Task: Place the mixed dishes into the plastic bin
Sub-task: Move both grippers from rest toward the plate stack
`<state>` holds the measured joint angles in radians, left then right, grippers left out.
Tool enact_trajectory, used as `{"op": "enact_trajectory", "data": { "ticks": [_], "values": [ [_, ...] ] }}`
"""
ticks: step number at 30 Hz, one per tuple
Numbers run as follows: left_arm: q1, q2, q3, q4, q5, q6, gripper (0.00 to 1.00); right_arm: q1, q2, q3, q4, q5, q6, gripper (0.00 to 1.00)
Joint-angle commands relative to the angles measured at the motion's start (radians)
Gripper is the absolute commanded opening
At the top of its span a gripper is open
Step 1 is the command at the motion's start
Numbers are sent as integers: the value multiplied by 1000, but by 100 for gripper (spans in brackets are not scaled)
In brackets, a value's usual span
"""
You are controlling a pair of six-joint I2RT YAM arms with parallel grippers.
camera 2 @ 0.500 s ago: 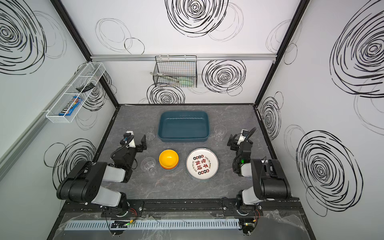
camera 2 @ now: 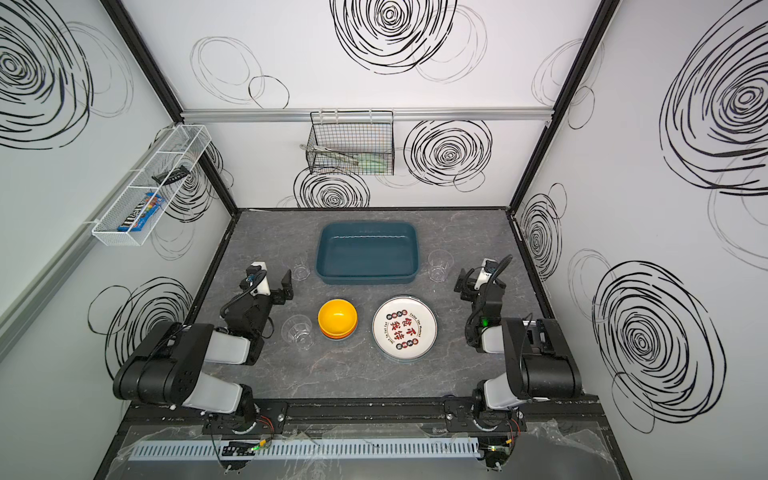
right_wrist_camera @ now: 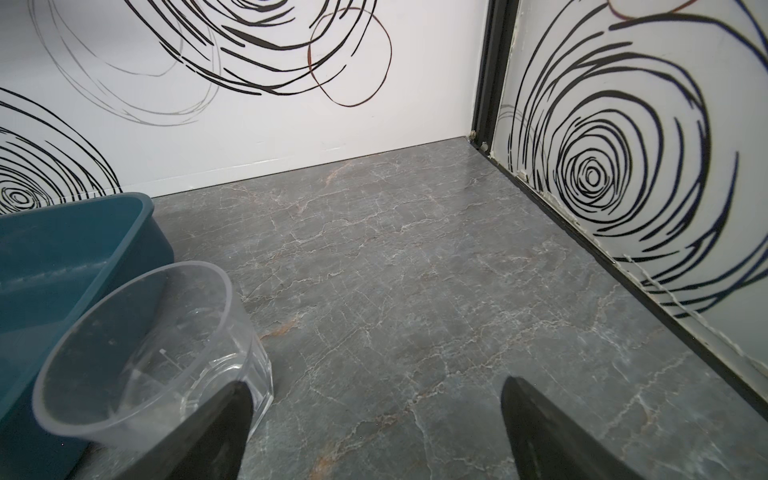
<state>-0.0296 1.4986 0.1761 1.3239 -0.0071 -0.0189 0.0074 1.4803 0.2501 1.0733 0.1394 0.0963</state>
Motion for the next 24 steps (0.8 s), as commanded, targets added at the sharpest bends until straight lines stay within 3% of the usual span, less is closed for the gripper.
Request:
{"op": "enact_trajectory", "data": {
  "ticks": [1, 8, 15, 21, 24],
  "values": [
    [6, -6, 14, 34, 9, -3, 96, 4, -11, 5, 20, 7, -1, 97],
    [6, -44, 11, 7, -77, -38, 96, 5, -16, 3, 19, 19, -1, 97],
    [-7, -77, 54, -97, -83, -16, 96, 12, -58, 114, -202, 1, -18, 97],
    [-57, -175, 174, -374, -221, 1, 96, 57, -181, 155, -328, 79, -18, 97],
    [-58, -216, 269, -552, -270, -85, 96, 59, -248, 223, -458, 73, 75, 97]
  ]
}}
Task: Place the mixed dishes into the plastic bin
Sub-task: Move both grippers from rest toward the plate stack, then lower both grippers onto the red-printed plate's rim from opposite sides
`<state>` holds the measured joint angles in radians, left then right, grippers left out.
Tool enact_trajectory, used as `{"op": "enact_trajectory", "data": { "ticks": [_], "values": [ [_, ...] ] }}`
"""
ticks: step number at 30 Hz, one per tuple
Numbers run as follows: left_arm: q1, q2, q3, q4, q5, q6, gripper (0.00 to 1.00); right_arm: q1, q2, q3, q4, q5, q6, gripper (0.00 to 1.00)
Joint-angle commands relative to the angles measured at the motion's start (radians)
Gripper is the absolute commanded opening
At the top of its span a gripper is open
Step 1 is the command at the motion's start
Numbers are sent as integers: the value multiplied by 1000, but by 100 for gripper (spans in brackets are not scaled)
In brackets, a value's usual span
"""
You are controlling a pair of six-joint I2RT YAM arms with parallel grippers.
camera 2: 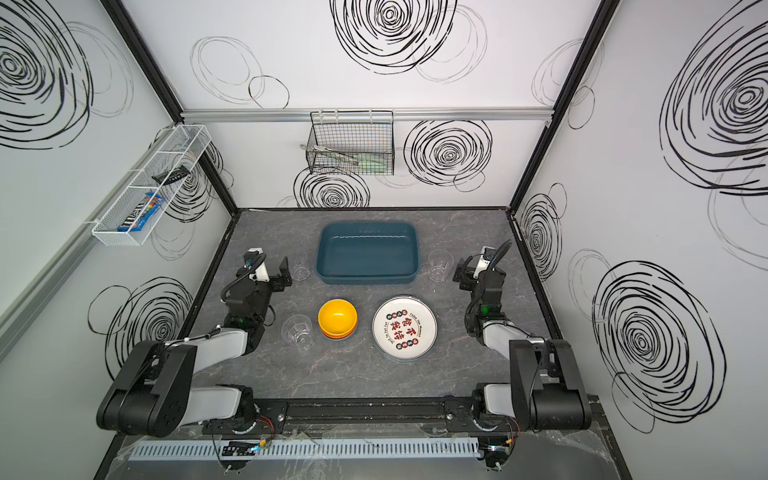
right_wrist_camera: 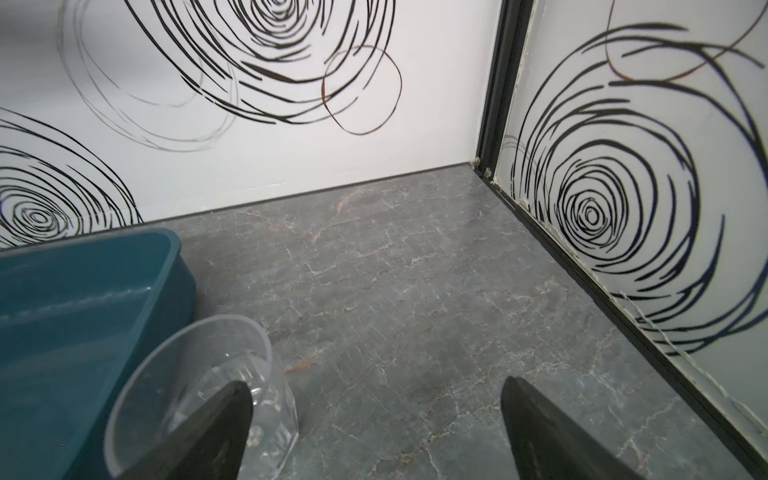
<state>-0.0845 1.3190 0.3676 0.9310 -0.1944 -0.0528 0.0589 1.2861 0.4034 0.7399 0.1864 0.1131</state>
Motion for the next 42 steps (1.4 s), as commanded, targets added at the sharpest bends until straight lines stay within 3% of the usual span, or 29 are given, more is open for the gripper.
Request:
{"op": "enact_trajectory", "data": {
  "ticks": [1, 5, 9, 10, 11, 12, 15, 17, 21, 23, 26, 30, 42],
  "values": [
    [-3, -46, 121, -232, -84, -82, 96, 7, -72, 102, -184, 26, 90, 97],
    [3, -81, 247, -424, 47, -171, 96, -2, -143, 200, -372, 38, 245, 97],
    [55, -116, 337, -663, 105, -561, 96, -98, -206, 254, -618, -137, 633, 97],
    [90, -115, 331, -639, 239, -609, 96, -132, -220, 222, -559, -267, 640, 97],
    [116, -116, 311, -582, 350, -653, 96, -146, -233, 188, -502, -335, 660, 100],
    [142, -118, 283, -517, 446, -699, 96, -156, -250, 153, -453, -387, 693, 96],
    [135, -115, 307, -564, 560, -716, 98, -158, -320, 94, -440, -418, 780, 87],
    [87, -109, 370, -693, 579, -651, 98, -152, -343, 107, -504, -468, 772, 81],
    [-38, -112, 477, -922, 553, -562, 97, -125, -312, 227, -799, -535, 635, 65],
    [-101, -89, 537, -1023, 569, -518, 91, -123, -295, 246, -890, -569, 582, 55],
    [-219, -53, 603, -1130, 578, -479, 81, -116, -269, 260, -1009, -602, 512, 52],
    [-392, -10, 660, -1208, 493, -460, 74, -86, -229, 280, -1119, -579, 441, 50],
    [-720, 202, 744, -1281, 324, -524, 70, 62, -176, 259, -1154, -538, 434, 49]
  ]
}}
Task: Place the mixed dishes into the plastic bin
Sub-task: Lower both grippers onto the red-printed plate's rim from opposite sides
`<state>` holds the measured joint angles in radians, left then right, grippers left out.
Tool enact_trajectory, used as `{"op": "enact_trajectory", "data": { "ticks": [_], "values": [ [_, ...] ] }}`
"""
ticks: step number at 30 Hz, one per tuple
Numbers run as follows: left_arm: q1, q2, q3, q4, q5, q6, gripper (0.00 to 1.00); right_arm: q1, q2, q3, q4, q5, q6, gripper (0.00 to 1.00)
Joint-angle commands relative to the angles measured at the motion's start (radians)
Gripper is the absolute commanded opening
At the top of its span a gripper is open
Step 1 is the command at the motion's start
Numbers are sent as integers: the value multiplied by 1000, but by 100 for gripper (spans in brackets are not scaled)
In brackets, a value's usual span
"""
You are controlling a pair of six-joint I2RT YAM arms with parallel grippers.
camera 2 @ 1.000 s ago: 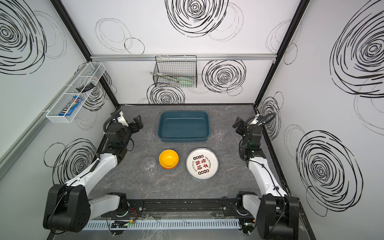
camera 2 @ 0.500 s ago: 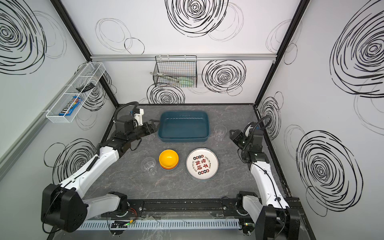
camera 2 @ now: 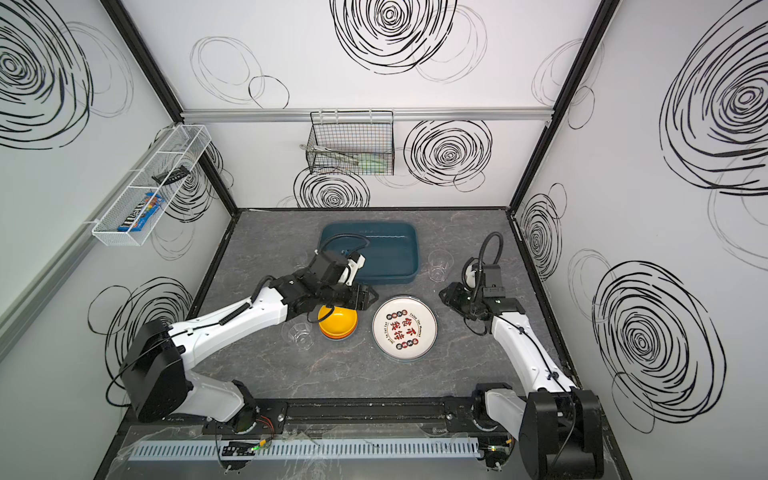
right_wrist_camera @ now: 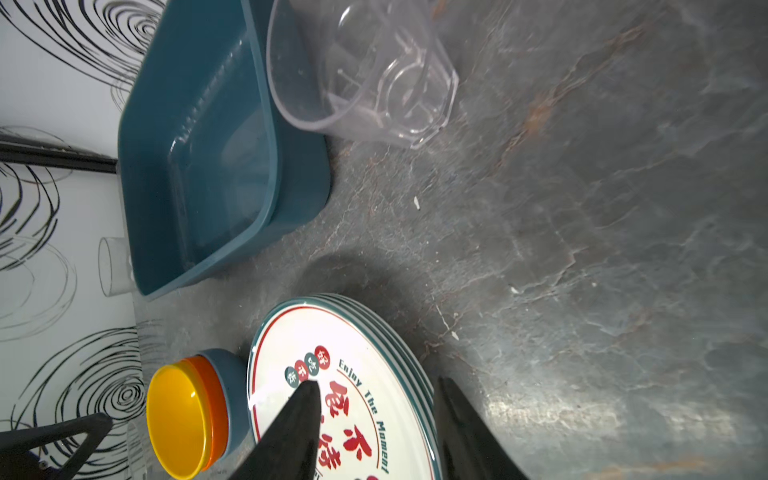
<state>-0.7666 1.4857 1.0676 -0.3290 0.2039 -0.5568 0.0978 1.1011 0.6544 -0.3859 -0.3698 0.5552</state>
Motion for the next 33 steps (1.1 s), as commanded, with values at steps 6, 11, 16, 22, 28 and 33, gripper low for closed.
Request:
{"op": "enact_trajectory", "data": {
  "ticks": [6, 11, 16, 22, 28, 33],
  "values": [
    [-106, 134, 55, -10, -98, -54, 69, 55, 32, -11, -21, 23, -9, 47],
    [-125, 186, 67, -32, -120, -63, 68, 62, 55, -19, -28, 30, -22, 47],
    [-131, 200, 65, -16, -129, -74, 69, 65, 81, -21, -26, 31, -29, 49],
    [-132, 225, 64, -12, -129, -82, 70, 71, 135, -12, -35, 14, -40, 49],
    [-137, 243, 55, 0, -123, -90, 67, 85, 149, -18, -22, 5, -37, 44],
    [-140, 242, 51, 5, -126, -92, 65, 97, 160, -16, -23, 8, -37, 43]
  ]
}}
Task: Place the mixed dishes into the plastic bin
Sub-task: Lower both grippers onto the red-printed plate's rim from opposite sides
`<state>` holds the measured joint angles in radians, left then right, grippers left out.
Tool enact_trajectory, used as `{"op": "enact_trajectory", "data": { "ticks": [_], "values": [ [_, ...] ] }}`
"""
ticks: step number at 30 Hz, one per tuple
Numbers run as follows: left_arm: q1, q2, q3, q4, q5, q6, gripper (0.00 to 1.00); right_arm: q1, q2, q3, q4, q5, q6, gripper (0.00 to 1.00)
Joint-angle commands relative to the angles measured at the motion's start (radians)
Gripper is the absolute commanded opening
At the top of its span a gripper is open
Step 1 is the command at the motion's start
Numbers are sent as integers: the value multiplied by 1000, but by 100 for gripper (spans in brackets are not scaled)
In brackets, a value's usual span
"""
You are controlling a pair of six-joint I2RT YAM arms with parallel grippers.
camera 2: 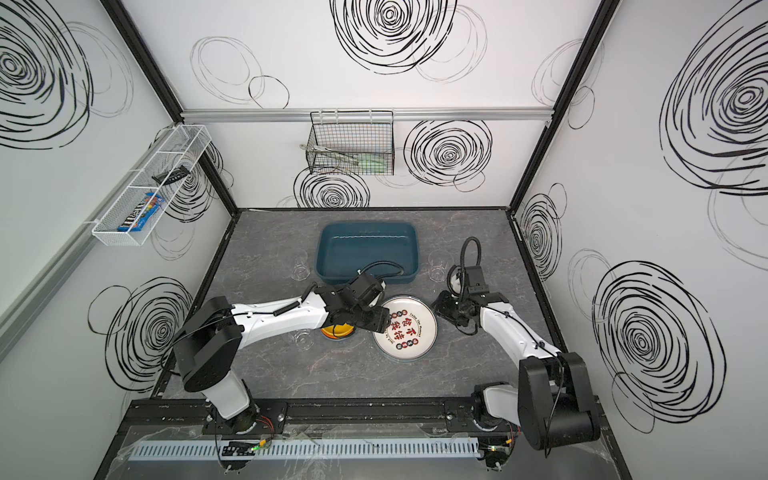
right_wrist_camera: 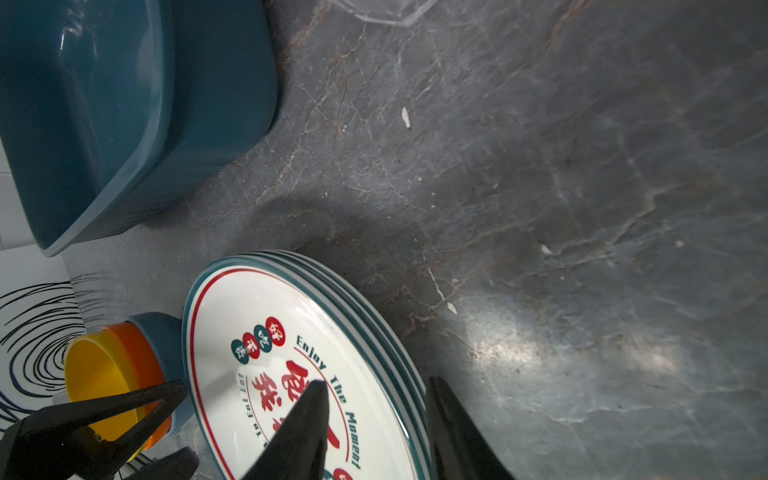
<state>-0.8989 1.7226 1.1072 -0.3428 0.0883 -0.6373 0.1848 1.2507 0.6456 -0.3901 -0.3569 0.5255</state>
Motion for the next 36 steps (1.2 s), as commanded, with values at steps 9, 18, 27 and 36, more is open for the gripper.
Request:
{"op": "enact_trajectory", "data": {
  "ticks": [9, 18, 27, 36],
  "values": [
    [-8, 11, 5, 24, -8, -18, 63, 18, 17, -9, -16, -1, -1, 45],
    [-9, -23, -14, 24, -51, -28, 65, 27, 16, -11, -16, 8, 1, 48],
    [-15, 6, -14, 27, -48, -29, 66, 32, 16, -17, -10, 7, 2, 49],
    [-21, 23, -10, 26, -51, -32, 65, 35, 22, -15, -6, 3, 2, 50]
  ]
}}
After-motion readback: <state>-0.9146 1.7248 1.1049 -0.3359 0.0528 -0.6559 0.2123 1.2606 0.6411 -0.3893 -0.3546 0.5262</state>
